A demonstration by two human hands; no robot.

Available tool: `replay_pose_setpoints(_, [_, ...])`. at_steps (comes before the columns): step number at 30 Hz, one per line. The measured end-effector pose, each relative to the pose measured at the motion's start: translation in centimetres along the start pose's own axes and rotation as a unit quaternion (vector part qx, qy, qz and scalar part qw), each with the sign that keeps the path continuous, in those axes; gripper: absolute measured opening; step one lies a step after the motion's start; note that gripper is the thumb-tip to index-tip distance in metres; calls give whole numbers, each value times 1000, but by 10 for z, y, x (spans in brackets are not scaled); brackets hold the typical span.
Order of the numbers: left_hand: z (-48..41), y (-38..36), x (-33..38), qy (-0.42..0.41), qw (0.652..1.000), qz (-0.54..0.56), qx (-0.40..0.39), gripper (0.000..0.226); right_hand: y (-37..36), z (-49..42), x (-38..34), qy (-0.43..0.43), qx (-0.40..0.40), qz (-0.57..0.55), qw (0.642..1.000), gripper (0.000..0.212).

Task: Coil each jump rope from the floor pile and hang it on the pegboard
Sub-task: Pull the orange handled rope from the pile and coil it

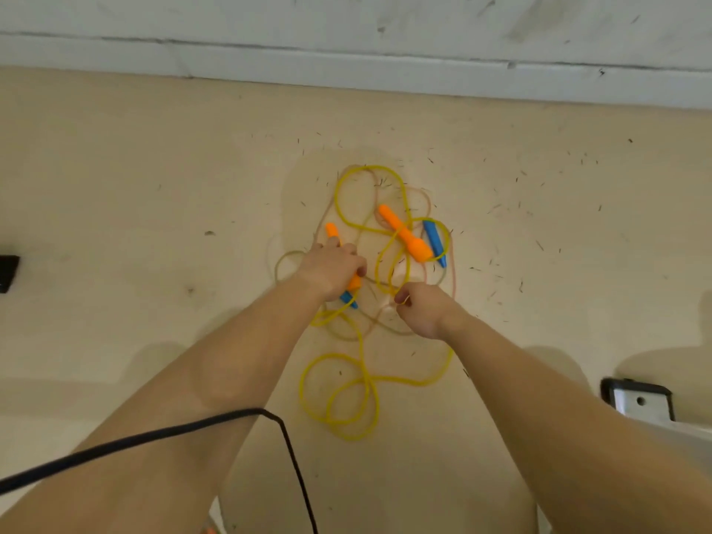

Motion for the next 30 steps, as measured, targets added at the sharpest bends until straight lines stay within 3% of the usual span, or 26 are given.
replay_pose_setpoints(7, [4,15,1,-35,998,-51,21,30,14,3,-1,-1,14,-53,999,33])
replay_pose_setpoints(16, [95,138,33,-53,987,145,44,45,99,88,-37,63,44,-247,966,43])
replay_pose_setpoints(20, [152,195,61,-76,936,323,117,38,124,144,-43,99,47,-277,954,12])
replay_pose_setpoints(26, [230,248,75,-51,844,462,267,22,163,227,-29,117,96,-308,939,22])
replay_pose_setpoints(30, [268,250,83,-50,778,549,301,15,181,263,-29,117,81,-315,938,22])
Point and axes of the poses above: each hand's wrist, its own z-axis away from the middle knuckle, its own y-axis out of the back of the hand, x = y × z, the point moved 3 cm from there along -z, towards the middle knuckle, and after that the axes turned 15 degrees about z, right-handed, at the moved point
